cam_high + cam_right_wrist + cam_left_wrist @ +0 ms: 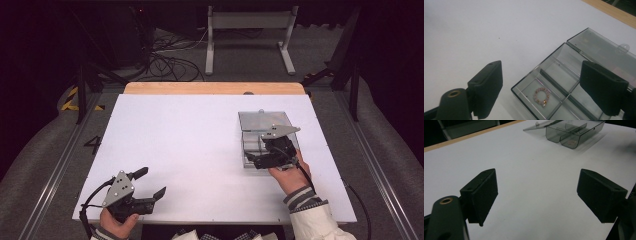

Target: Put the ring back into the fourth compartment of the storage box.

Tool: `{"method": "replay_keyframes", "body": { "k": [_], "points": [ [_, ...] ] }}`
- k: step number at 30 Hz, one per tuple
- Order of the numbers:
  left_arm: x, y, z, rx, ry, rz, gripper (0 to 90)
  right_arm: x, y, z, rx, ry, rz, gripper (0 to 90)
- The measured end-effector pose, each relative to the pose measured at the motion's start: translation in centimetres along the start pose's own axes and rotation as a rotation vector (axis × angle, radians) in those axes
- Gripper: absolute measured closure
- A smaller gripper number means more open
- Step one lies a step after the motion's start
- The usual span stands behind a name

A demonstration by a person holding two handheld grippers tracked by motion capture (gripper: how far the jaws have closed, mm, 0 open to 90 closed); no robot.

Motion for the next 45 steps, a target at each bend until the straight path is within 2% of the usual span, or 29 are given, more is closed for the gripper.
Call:
{"method": "replay_keyframes", "body": {
  "k": [10,16,24,33,38,45],
  "points": [
    [0.0,0.0,0.0,-0.003,0.000,-0.002,17.7,-0.2,-0.7,0.4,-0.026,0.020,0.022,11.7],
    [0.0,0.0,0.0,0.000,-0.001,0.001,17.7,-0.7,-1.1,1.2,-0.036,0.068,0.036,5.9],
    [0.1,0.0,-0.1,0.000,-0.003,0.004,17.7,-0.9,-1.5,2.3,-0.051,0.104,0.041,3.1],
    [0.1,0.0,-0.1,-0.001,-0.004,0.004,17.7,-0.2,-1.9,3.8,-0.072,0.150,0.042,0.4],
    [0.1,0.0,-0.1,-0.002,-0.007,0.004,17.7,0.3,-2.0,4.8,-0.075,0.213,0.050,0.0],
    [0.1,0.0,-0.1,-0.002,-0.005,0.002,17.7,1.6,-2.3,5.3,-0.117,0.225,0.035,0.0]
  ]
}}
Point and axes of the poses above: each handheld gripper's, and its own axes: z roughly backward along the jaws, x roughly out of its underside, y roughly to its right, the point moved 9 cm from there along -z, roughly forward along the jaws, and after that the axes turned 9 degrees about -x, right-handed, at the moved point
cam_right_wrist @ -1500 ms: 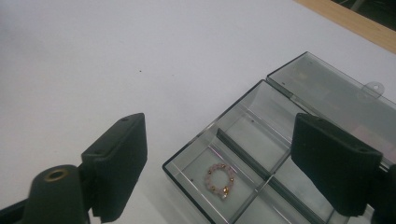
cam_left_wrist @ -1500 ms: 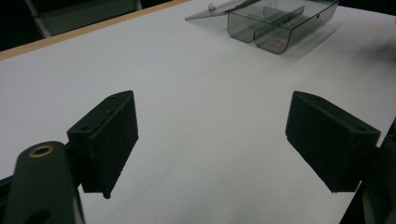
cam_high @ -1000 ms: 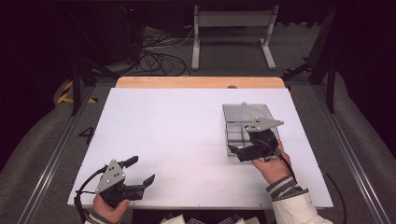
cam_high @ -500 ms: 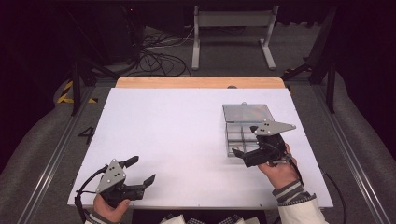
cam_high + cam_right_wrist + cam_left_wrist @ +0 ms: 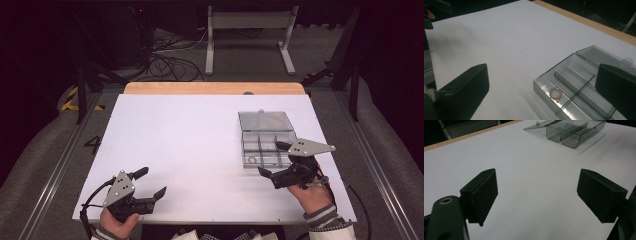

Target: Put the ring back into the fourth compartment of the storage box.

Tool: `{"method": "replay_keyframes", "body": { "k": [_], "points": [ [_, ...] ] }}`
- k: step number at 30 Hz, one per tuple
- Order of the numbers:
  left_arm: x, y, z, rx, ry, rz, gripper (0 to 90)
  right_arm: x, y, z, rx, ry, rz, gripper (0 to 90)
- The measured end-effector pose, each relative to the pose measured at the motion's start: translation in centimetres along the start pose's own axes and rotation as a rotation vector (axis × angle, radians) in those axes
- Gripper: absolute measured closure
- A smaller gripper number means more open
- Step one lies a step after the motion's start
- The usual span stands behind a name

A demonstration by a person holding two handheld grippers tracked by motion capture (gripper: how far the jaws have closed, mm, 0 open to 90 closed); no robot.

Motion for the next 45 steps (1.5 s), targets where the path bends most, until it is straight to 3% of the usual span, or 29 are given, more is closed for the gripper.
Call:
{"method": "replay_keyframes", "body": {
  "k": [8,12,35,45],
  "points": [
    [0.0,0.0,0.0,-0.001,0.000,0.001,17.7,1.7,0.3,0.8,0.003,-0.013,-0.009,0.0],
    [0.0,0.0,0.0,-0.001,0.000,0.000,17.7,2.9,0.4,0.9,-0.009,-0.013,-0.035,0.0],
    [0.0,0.1,0.1,0.000,-0.002,-0.001,17.7,7.7,1.3,0.7,-0.015,-0.007,-0.055,0.0],
    [0.1,0.0,0.2,-0.001,-0.006,-0.002,17.2,9.9,1.8,0.7,-0.011,-0.043,-0.069,0.0]
  ]
}}
Point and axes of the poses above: each handheld gripper's, and its own axes: z roughly backward along the jaws, x roughly out of its underside, y roughly to its right, the point moved 9 cm from there along -z, roughly forward along the jaws, and after that the axes turned 9 degrees about -x, right-handed, at the moved point
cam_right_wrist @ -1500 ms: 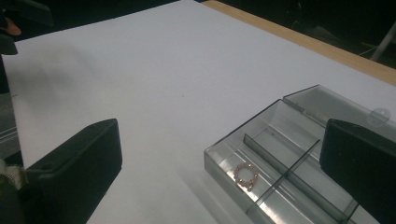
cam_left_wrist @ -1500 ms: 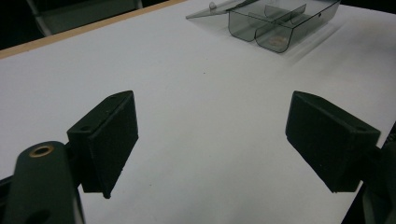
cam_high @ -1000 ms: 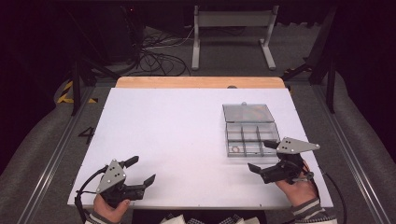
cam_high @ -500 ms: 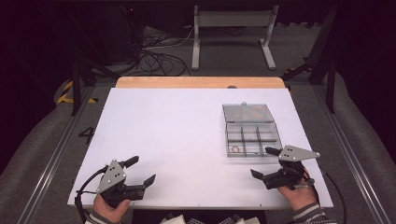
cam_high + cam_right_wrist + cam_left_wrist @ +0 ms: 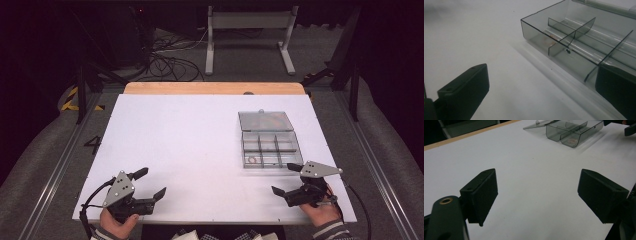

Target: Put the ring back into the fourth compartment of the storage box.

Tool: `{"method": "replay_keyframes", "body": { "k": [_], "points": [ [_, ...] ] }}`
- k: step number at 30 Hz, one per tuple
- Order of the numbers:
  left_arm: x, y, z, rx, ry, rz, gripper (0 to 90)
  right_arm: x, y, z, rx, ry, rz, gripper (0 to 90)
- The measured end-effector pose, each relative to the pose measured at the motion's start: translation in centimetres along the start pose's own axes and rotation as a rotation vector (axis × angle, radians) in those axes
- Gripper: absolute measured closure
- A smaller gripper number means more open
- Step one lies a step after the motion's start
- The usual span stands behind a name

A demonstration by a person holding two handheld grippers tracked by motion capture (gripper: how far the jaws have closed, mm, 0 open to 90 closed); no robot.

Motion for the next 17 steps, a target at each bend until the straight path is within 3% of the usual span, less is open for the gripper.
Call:
{"method": "replay_keyframes", "body": {
  "k": [5,17],
  "points": [
    [0.28,0.04,0.32,0.007,-0.008,0.001,16.1,1.03,-0.09,-0.21,-0.009,-0.041,-0.031,0.0],
    [0.46,-0.21,0.14,-0.014,-0.012,-0.014,13.7,0.34,-0.06,0.39,0.011,-0.008,-0.018,0.0]
  ]
}}
Point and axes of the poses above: each handheld gripper's, and its own axes: z roughly backward along the jaws, x roughly out of its underside, y roughly to its right, the point moved 9 cm from there along -z, roughly forward along the jaws, and after that the axes turned 9 degrees about -x, right-handed, at the moved point
